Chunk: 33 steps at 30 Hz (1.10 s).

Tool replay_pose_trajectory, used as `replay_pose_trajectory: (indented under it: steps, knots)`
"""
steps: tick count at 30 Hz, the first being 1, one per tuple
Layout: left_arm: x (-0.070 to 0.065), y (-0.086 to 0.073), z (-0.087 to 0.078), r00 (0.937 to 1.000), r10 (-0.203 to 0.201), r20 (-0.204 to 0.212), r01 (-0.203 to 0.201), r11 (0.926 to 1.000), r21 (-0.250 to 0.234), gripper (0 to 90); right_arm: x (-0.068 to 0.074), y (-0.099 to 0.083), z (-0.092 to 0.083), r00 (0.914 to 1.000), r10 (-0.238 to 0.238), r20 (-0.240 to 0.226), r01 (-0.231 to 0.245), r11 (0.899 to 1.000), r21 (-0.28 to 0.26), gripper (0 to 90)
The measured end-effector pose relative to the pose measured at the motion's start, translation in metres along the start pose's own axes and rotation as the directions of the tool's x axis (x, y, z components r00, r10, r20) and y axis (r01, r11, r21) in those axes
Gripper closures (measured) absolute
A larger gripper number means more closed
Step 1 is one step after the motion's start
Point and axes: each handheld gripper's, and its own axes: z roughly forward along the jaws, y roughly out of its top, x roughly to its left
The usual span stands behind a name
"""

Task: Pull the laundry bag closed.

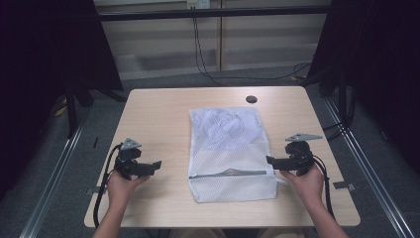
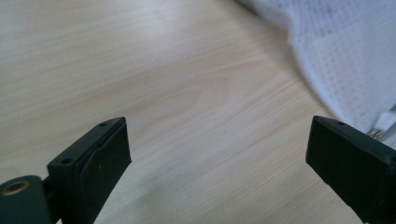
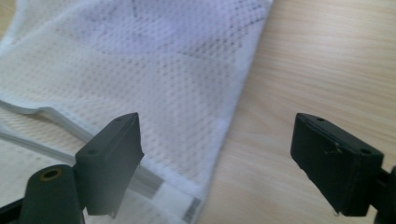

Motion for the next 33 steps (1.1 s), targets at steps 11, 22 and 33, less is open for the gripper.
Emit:
replay_pose_trajectory:
  steps: [11, 22, 33]
  knots:
    - [-0.014, 0.012, 0.012, 0.9961, 0.026, 0.085, -0.031, 0.9978, 0.059, 9.0, 0.024, 0.012, 0.004, 0.9957, 0.043, -0.083, -0.043, 0.999, -0.006, 16.1]
    - [-0.019, 0.018, 0.011, 0.9907, 0.039, 0.130, -0.040, 0.9992, 0.003, 6.3, 0.056, 0.022, 0.017, 0.9905, 0.041, -0.131, -0.039, 0.999, 0.023, 14.4]
    - [-0.023, 0.016, 0.006, 0.9898, 0.056, 0.131, -0.057, 0.9983, 0.008, 5.9, 0.086, 0.032, 0.031, 0.9869, 0.016, -0.161, -0.005, 0.998, 0.066, 15.0]
